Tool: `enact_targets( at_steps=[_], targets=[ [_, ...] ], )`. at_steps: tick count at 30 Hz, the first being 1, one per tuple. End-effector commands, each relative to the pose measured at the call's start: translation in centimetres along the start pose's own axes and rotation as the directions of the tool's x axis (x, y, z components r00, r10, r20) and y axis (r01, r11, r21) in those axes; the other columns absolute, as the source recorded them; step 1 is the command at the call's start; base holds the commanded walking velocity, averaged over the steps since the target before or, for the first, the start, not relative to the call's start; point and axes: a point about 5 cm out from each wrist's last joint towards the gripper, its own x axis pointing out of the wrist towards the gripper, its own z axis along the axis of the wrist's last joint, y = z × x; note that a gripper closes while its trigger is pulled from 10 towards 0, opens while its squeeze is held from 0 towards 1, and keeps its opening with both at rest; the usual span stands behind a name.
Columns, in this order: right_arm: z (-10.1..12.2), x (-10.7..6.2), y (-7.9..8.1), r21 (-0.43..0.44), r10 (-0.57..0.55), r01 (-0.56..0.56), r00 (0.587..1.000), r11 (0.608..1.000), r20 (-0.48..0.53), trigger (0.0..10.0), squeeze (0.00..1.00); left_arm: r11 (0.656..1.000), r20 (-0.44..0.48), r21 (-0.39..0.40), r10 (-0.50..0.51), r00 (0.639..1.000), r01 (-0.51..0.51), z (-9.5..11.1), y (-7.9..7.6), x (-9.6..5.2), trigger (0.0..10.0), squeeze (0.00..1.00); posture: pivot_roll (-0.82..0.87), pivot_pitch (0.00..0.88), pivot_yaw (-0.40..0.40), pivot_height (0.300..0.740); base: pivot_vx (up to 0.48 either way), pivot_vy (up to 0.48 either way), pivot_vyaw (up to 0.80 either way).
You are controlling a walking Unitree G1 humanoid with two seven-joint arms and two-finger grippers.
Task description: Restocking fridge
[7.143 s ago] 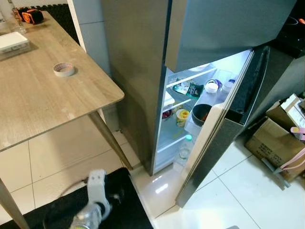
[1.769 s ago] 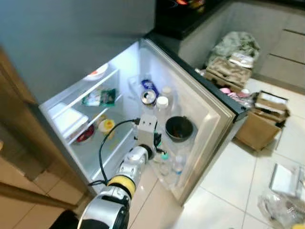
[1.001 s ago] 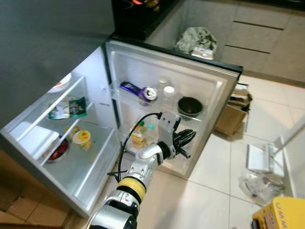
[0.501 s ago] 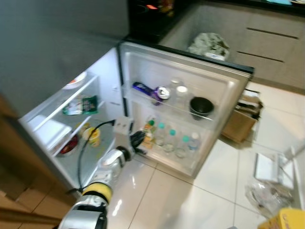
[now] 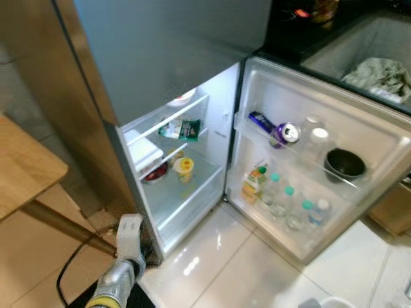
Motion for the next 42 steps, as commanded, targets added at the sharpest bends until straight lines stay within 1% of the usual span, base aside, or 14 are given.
enact_targets(
  at_steps=[1, 2, 3, 4, 7, 9, 11, 14, 15, 21, 24, 29, 39, 42],
  targets=[
    [0.0, 0.0, 0.1, -0.046, -0.004, 0.004, 1.000, 0.999, 0.003, 10.0, 0.00, 0.998, -0.091, -0.030, 0.048, 0.995, -0.051, -2.6, 0.7, -0.9, 10.0, 0.00, 0.02, 0.036, -0.065, 0.740, 0.000, 0.000, 0.77],
    [0.0, 0.0, 0.1, -0.046, -0.004, 0.004, 1.000, 0.999, 0.003, 10.0, 0.00, 0.998, -0.091, -0.030, 0.048, 0.995, -0.051, -2.6, 0.7, -0.9, 10.0, 0.00, 0.02, 0.036, -0.065, 0.740, 0.000, 0.000, 0.77],
    [0.0, 0.0, 0.1, -0.057, -0.007, 0.007, 1.000, 0.998, 0.006, 10.0, 0.00, 0.997, -0.123, -0.038, 0.058, 0.991, -0.063, -3.6, 0.8, -1.3, 10.0, 0.00, 0.02, 0.036, -0.066, 0.740, 0.000, 0.000, 0.77],
    [0.1, 0.0, 0.0, -0.083, -0.012, 0.013, 1.000, 0.996, 0.013, 10.0, 0.00, 0.996, -0.183, -0.036, 0.071, 0.981, -0.079, -5.4, 0.9, -2.0, 10.0, 0.00, 0.02, 0.035, -0.067, 0.740, 0.000, 0.000, 0.77],
    [0.2, 0.0, 0.0, -0.096, -0.013, 0.015, 1.000, 0.995, 0.017, 10.0, 0.00, 0.996, -0.207, -0.037, 0.073, 0.975, -0.083, -6.2, 0.9, -2.3, 10.0, 0.00, 0.02, 0.035, -0.067, 0.740, 0.000, 0.000, 0.77],
    [0.3, 0.0, -0.1, -0.119, -0.017, 0.020, 0.999, 0.993, 0.027, 10.0, 0.00, 0.994, -0.263, -0.042, 0.084, 0.961, -0.098, -8.0, 0.8, -3.1, 10.0, 0.00, 0.02, 0.035, -0.067, 0.740, 0.000, 0.000, 0.77],
    [0.4, 0.0, -0.1, -0.137, -0.021, 0.025, 0.999, 0.990, 0.035, 10.0, 0.00, 0.993, -0.298, -0.050, 0.092, 0.950, -0.112, -9.0, 0.8, -3.6, 10.0, 0.00, 0.02, 0.032, -0.069, 0.740, 0.000, 0.000, 0.77],
    [0.4, 0.0, -0.1, -0.146, -0.022, 0.028, 0.999, 0.989, 0.037, 10.0, 0.00, 0.992, -0.309, -0.054, 0.094, 0.946, -0.116, -9.3, 0.8, -3.8, 10.0, 0.00, 0.02, 0.032, -0.069, 0.740, 0.000, 0.000, 0.77],
    [0.5, 0.0, -0.1, -0.157, -0.024, 0.029, 0.999, 0.987, 0.040, 10.0, 0.00, 0.990, -0.333, -0.061, 0.097, 0.938, -0.124, -10.1, 0.7, -4.2, 10.0, 0.00, 0.02, 0.032, -0.069, 0.740, 0.000, 0.000, 0.77],
    [0.5, 0.0, -0.1, -0.160, -0.022, 0.028, 0.999, 0.987, 0.038, 10.0, 0.00, 0.990, -0.352, -0.067, 0.094, 0.931, -0.126, -10.8, 0.8, -4.7, 10.0, 0.00, 0.02, 0.028, -0.075, 0.740, 0.000, 0.000, 0.77],
    [0.5, 0.0, -0.1, -0.160, -0.020, 0.025, 0.999, 0.987, 0.035, 10.0, 0.00, 0.990, -0.360, -0.059, 0.102, 0.927, -0.131, -11.0, 1.1, -5.0, 10.0, 0.00, 0.03, 0.026, -0.077, 0.740, 0.000, 0.000, 0.77],
    [0.5, 0.0, -0.1, -0.154, -0.015, 0.019, 1.000, 0.988, 0.027, 10.0, 0.00, 0.991, -0.384, -0.016, 0.114, 0.916, -0.130, -11.1, 2.1, -5.5, 10.0, 0.00, 0.02, 0.026, -0.077, 0.740, 0.000, 0.000, 0.75],
    [0.4, 0.0, -0.3, -0.155, -0.018, 0.020, 1.000, 0.988, 0.013, 10.0, 0.00, 0.995, -0.383, 0.007, 0.099, 0.918, -0.104, -10.6, 2.4, -5.3, 10.0, 0.00, 0.02, 0.017, -0.075, 0.740, 0.000, 0.000, 0.75],
    [0.4, 0.0, -0.3, -0.162, -0.023, 0.025, 1.000, 0.986, 0.014, 10.0, 0.00, 0.996, -0.386, 0.004, 0.088, 0.918, -0.093, -10.5, 2.1, -5.1, 10.0, 0.00, 0.01, 0.013, -0.075, 0.740, 0.000, 0.000, 0.14]
  ],
)
